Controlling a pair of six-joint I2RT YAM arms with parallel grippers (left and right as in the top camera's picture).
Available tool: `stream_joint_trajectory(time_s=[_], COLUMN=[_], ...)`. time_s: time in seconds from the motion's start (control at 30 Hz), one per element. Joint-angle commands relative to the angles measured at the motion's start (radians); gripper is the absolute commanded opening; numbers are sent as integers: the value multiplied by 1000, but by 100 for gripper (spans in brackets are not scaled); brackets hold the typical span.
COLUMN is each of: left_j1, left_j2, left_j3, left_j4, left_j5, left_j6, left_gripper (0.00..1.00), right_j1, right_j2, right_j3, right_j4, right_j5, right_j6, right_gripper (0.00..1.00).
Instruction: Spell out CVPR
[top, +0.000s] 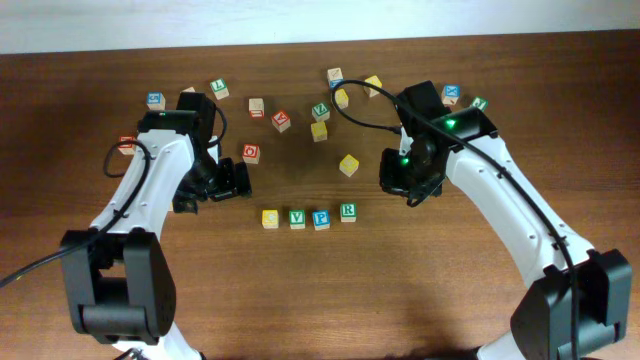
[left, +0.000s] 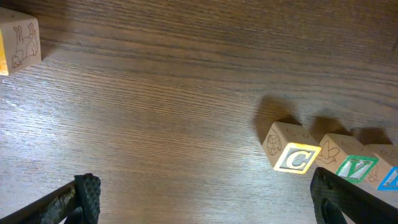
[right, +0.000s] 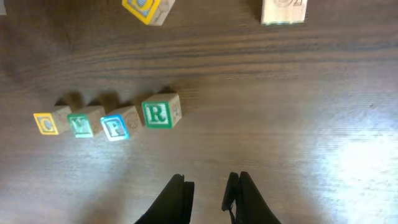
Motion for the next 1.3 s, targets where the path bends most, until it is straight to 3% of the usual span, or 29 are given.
stream_joint_trajectory(time_s=[0.0, 0.2, 0.33, 0.37, 0.4, 0.43, 0.47, 0.5, 0.53, 0.73, 0.93, 1.27], left_j1=[2, 2, 2, 2, 2, 0, -2, -2, -5, -55, -116, -129], left_j2=[-10, -10, -9, -9, -8, -7, -3, -2, 2, 6, 18, 18], left_j3=[0, 0, 0, 0, 0, -2, -5, -12, -36, -291, -302, -308], left_j4=[-1, 116, 178, 166, 163, 155, 154, 159, 173, 365, 388, 418], left_j5=[-6, 54, -14, -16, -27, -29, -34, -33, -29, 36, 50, 55], left_j6=[1, -3, -3, -3, -2, -2, -2, -3, -3, -3, -41, -60], left_gripper=[99, 99, 100, 93, 73, 65, 47, 15, 0, 0, 0, 0], right_j1=[6, 6, 6, 6, 6, 6, 6, 6, 6, 6, 26, 72], right_j2=[3, 3, 3, 3, 3, 3, 3, 3, 3, 3, 3, 137], right_j3=[-38, -38, -38, -38, -43, -47, -51, -56, -69, -280, -409, -415], right_j4=[31, 55, 67, 70, 87, 92, 93, 94, 102, 339, 577, 644], right_j5=[46, 45, 46, 47, 54, 54, 54, 58, 72, 45, 13, -53], right_j6=[8, 8, 8, 8, 8, 8, 8, 8, 8, 8, 19, 32], right_gripper=[20, 23, 23, 22, 23, 22, 22, 9, 4, 4, 4, 4])
